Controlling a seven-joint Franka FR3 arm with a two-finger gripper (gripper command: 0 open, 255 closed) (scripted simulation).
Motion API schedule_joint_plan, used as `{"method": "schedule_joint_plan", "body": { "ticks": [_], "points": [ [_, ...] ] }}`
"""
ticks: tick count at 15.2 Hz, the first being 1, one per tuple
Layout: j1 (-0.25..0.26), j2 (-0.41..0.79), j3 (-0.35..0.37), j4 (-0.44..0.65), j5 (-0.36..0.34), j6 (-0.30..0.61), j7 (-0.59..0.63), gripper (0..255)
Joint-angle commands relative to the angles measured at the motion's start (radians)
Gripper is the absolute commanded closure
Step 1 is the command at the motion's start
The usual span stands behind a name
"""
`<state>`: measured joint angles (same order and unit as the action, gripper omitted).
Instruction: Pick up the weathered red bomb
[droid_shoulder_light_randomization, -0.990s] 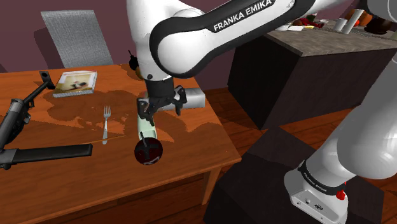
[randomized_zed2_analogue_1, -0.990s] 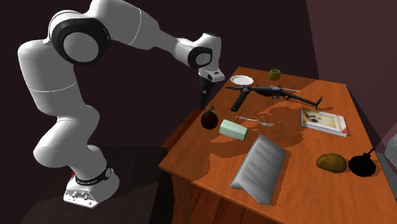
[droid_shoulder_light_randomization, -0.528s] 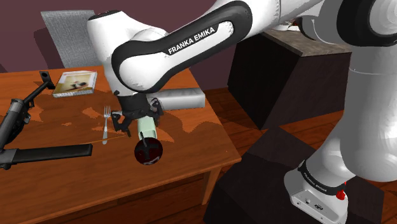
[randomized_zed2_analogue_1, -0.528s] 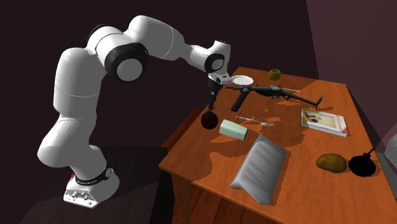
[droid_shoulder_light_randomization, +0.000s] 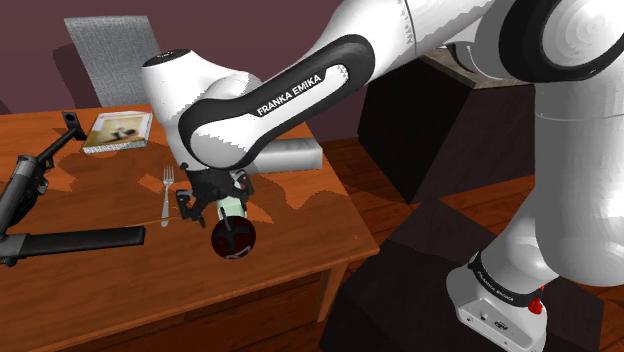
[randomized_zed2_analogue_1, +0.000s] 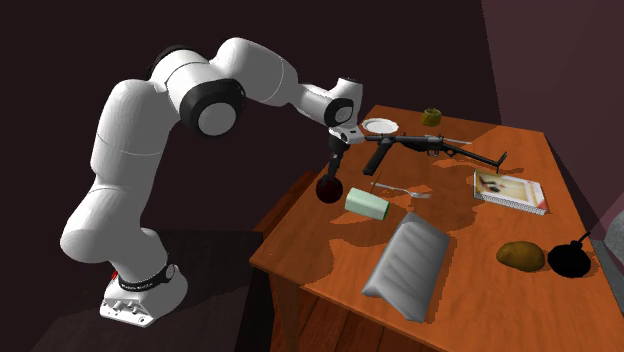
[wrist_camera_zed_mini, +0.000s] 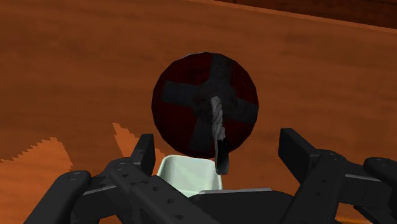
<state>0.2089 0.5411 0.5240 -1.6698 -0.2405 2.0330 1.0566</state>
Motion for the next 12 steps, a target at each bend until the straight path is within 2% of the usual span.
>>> {"method": "schedule_joint_plan", "body": {
  "ticks": [1,2,12],
  "points": [
    [0.001,0.004,-0.001,-0.004,-0.003,0.008,0.002,0],
    [0.001,0.004,-0.001,-0.003,-0.002,0.007,0.001,255],
    [0.0,-0.003,0.001,0.0,0.001,-0.002,0.0,255]
  ]
}}
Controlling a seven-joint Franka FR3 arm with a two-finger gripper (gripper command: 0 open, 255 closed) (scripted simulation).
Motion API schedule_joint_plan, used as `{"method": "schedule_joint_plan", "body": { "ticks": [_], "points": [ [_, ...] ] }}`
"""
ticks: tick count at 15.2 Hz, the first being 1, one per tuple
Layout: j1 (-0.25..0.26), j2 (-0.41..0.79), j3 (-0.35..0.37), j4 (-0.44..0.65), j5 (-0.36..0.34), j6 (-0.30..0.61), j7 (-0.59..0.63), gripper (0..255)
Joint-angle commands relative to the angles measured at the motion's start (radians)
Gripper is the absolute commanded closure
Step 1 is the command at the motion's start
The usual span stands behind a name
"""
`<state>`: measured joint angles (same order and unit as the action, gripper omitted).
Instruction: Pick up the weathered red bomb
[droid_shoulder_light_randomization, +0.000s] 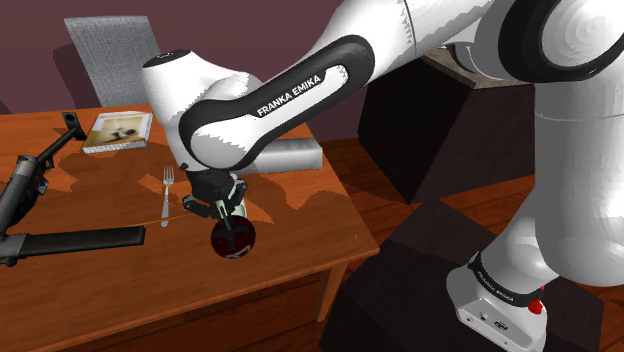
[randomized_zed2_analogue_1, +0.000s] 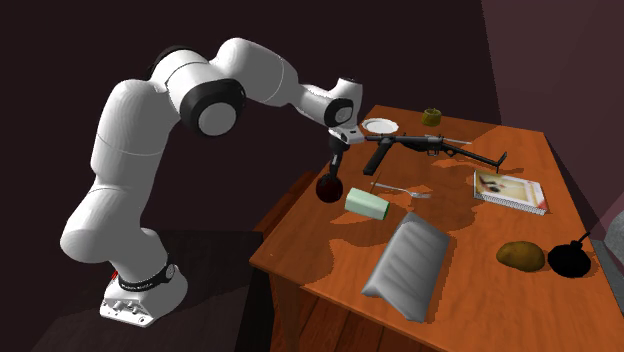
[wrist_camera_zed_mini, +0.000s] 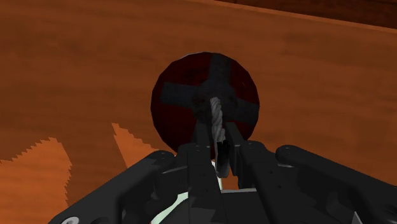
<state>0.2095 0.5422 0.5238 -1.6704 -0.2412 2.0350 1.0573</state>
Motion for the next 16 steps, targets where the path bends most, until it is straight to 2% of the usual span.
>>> {"method": "schedule_joint_plan", "body": {
  "ticks": [1,16],
  "points": [
    [-0.002,-0.01,0.004,0.005,0.005,-0.014,-0.002,255],
    [-0.012,-0.08,0.027,0.086,0.045,-0.157,-0.022,255]
  ]
}}
